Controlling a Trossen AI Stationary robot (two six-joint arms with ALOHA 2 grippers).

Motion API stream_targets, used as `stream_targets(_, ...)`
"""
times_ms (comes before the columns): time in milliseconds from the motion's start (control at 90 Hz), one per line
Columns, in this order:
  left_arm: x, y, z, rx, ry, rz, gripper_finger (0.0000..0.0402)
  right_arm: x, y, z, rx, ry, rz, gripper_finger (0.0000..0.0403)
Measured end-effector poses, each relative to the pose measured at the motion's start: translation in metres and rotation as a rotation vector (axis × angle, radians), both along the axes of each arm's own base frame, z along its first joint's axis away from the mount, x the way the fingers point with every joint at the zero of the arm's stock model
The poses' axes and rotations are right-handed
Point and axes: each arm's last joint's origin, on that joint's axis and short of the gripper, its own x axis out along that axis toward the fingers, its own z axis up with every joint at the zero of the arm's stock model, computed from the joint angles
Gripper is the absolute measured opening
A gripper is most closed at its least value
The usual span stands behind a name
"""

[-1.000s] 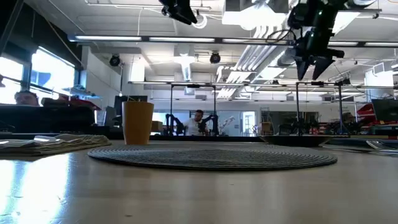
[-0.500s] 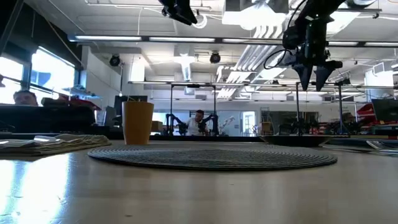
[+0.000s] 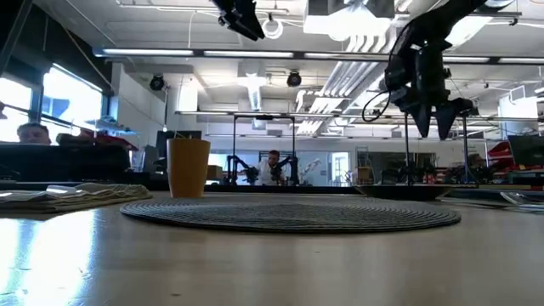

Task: Set table place
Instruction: Put the green plate on the gray table mat

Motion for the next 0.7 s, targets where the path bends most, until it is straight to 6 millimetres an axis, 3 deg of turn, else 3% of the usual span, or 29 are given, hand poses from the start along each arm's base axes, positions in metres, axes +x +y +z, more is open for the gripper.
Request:
stream_targets(222, -0.002, 0.002, -0.001, 0.000, 0.012, 0.015, 0.0223, -0.008, 0.023, -0.024, -0.024, -0.006, -0.114, 0.0215)
stream_targets(367, -0.005, 0.005, -0.002, -0.005, 0.021, 0.027, 0.0223, -0.016, 0.044, -0.048, -0.049, -0.199, -0.270, 0.0215)
stream_targets(533, -0.007, 0.009, -0.002, -0.005, 0.021, 0.039, 0.0223, -0.026, 0.064, -0.058, -0.160, -0.357, -0.433, 0.0215)
stream_targets(700, -0.009, 0.011, -0.002, -0.012, 0.020, 0.039, 0.0223, -0.045, 0.090, -0.056, -0.172, -0.208, -0.459, 0.0215)
